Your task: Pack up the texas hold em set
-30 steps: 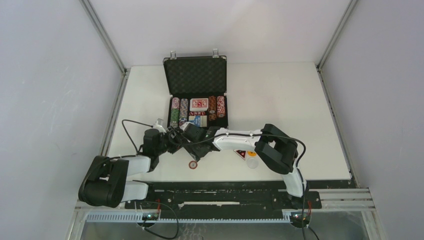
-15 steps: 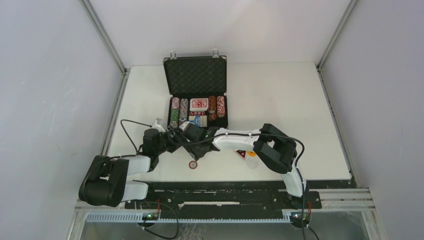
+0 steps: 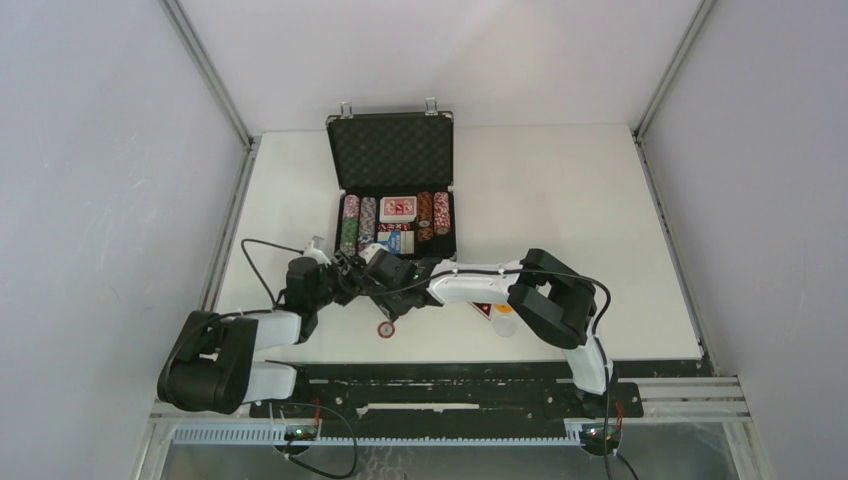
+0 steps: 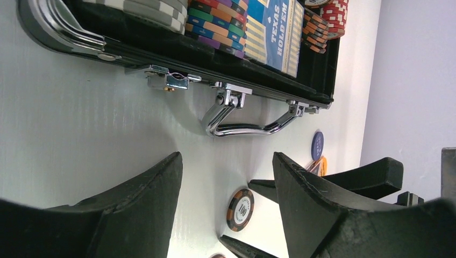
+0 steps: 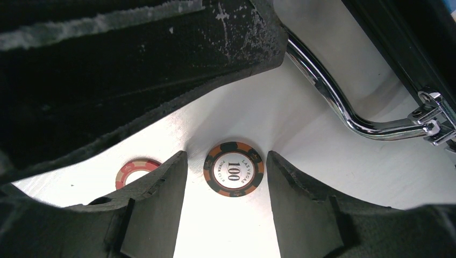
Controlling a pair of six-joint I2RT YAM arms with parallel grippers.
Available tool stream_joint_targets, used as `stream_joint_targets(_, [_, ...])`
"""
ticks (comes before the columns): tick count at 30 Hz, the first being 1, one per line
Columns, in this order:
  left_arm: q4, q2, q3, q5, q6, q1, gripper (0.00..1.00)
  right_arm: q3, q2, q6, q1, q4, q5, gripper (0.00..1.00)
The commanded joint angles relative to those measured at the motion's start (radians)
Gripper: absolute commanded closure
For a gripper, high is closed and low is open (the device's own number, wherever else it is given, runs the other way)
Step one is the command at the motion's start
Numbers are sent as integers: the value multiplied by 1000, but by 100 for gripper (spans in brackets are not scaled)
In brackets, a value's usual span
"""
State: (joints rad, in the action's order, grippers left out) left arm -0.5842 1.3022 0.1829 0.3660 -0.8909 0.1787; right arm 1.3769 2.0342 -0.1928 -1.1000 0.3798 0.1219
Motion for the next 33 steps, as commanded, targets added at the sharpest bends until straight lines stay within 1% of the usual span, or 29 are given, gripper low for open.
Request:
stream_joint_targets(1, [31, -21, -8, 27, -13, 11, 31, -53, 33, -24, 5, 61, 8, 36])
stream_joint_targets(4, [49, -64, -13, 5, -9, 7, 31, -62, 17, -23, 7, 60, 11, 36])
stream_joint_targets(10, [162, -128, -4, -61, 45, 6, 31, -72, -14, -25, 12, 57, 5, 35])
stream_joint_targets(19, [240, -148, 3, -140, 37, 5, 27, -73, -23, -22, 12, 53, -6, 34])
stream_joint_targets(24, [311, -146, 16, -215, 33, 4, 26, -72, -15, -26, 5, 49, -9, 35])
stream_joint_targets(33, [309, -136, 15, -220, 26, 0, 26, -73, -13, -25, 1, 48, -14, 35])
